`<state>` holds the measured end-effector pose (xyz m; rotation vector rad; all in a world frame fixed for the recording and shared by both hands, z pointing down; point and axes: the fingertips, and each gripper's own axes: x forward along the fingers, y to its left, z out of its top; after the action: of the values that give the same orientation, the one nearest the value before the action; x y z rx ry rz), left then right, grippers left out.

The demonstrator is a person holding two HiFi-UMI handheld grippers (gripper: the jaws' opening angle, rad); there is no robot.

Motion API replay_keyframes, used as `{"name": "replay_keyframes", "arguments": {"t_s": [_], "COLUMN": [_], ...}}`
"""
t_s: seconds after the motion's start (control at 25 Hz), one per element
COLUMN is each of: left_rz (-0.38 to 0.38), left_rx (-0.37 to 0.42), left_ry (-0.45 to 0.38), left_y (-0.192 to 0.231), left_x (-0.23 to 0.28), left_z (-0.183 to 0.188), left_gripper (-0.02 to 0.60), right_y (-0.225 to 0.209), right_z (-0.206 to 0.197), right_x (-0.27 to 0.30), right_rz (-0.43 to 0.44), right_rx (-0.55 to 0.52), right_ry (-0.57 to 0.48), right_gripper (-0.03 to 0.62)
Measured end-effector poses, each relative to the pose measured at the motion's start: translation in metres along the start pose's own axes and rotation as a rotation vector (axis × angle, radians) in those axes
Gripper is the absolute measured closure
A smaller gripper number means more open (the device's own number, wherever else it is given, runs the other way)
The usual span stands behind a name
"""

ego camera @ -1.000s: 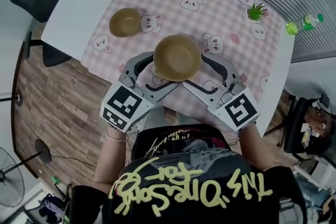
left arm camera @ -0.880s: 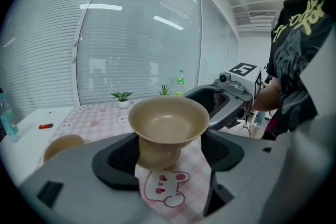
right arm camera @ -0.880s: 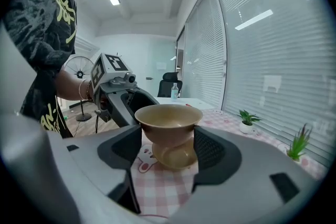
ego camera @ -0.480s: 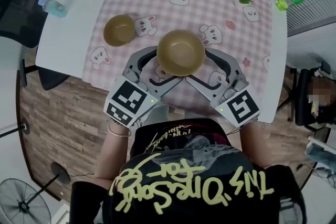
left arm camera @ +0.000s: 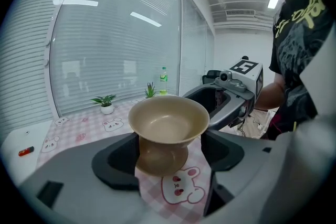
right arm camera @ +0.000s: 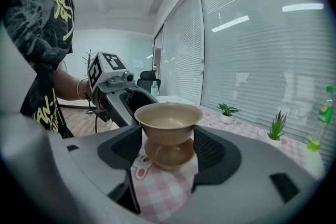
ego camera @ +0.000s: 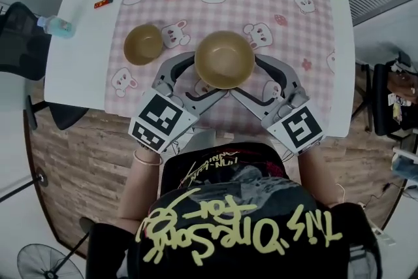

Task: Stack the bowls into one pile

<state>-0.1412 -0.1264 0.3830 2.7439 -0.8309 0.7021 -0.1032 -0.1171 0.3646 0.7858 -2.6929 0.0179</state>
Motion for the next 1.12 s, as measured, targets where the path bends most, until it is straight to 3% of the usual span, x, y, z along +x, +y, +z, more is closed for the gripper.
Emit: {"name": "replay_keyframes", "arguments": {"t_s": [0.4, 1.12], "left_rz": [-0.031, -0.032], "left_rx": [0.028, 0.006], "left_ry": [-0.010, 0.070], "left_y": [0.005, 0.012], "left_x": [0.008, 0.021], "left_z": [-0.008, -0.035], "left_gripper": [0.212, 0.199], "right_y": [-0.002, 0.000], "right_z": [-0.012, -0.039], "right_x": [0.006, 0.023], "right_rz": [-0.034, 0.013], "right_rx": [0.060, 0.108], "right_ry": [0.011, 0.072], "right_gripper": [0.286, 0.289]}}
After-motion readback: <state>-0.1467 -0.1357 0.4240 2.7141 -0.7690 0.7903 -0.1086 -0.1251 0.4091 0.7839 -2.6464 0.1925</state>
